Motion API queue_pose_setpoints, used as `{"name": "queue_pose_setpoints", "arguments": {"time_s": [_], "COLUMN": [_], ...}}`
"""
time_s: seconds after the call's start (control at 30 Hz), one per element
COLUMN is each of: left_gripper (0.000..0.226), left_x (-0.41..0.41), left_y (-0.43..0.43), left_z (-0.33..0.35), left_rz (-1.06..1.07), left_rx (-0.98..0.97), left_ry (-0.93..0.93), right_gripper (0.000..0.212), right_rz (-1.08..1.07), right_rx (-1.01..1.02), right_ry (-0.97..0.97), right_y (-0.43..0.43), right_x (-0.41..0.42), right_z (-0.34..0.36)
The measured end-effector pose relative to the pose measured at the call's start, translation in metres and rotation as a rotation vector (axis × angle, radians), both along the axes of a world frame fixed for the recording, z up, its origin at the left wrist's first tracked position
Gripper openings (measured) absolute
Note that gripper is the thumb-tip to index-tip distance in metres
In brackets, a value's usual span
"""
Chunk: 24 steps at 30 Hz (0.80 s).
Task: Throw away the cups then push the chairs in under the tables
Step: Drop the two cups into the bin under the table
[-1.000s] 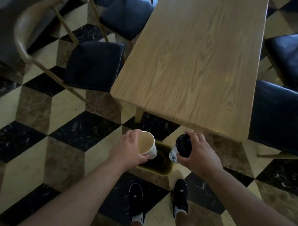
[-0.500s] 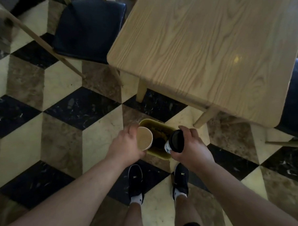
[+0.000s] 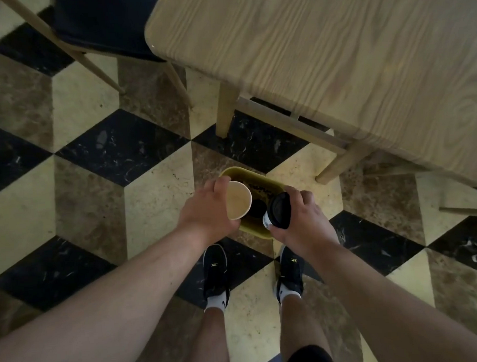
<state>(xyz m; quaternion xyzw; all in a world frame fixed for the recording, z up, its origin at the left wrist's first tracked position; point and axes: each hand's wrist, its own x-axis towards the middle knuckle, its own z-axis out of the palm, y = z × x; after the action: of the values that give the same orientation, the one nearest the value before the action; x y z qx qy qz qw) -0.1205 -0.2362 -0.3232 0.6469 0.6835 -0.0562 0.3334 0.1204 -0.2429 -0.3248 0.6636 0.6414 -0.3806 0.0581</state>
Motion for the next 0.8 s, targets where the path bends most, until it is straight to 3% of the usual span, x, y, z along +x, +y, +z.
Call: {"name": "queue_pose_setpoints", "arguments": {"time_s": [0.47,0.67,0.8], "left_gripper": [0.107,0.089,0.094], "left_x": [0.01,0.002,-0.01], "left_y": [0.002,0.007,0.018], "left_z": [-0.004,0.053,0.109], "left_rz": [-0.036,-0.007,0.026], "left_rx": [-0.048,-0.051,0.022], "left_ry": [0.057,0.138,0.174], "right_gripper": [0.113,0.096,0.085], "right_rz": [0.052,0.173,0.206], "right_rx": [-0.044,0.056,0.134], "right_ry": [-0.003,-0.036,0.014], "right_y": [0.0,0.012,0.036], "right_x": [0.006,0.017,0.016], "right_z": [-0.01,0.054,0.115]}}
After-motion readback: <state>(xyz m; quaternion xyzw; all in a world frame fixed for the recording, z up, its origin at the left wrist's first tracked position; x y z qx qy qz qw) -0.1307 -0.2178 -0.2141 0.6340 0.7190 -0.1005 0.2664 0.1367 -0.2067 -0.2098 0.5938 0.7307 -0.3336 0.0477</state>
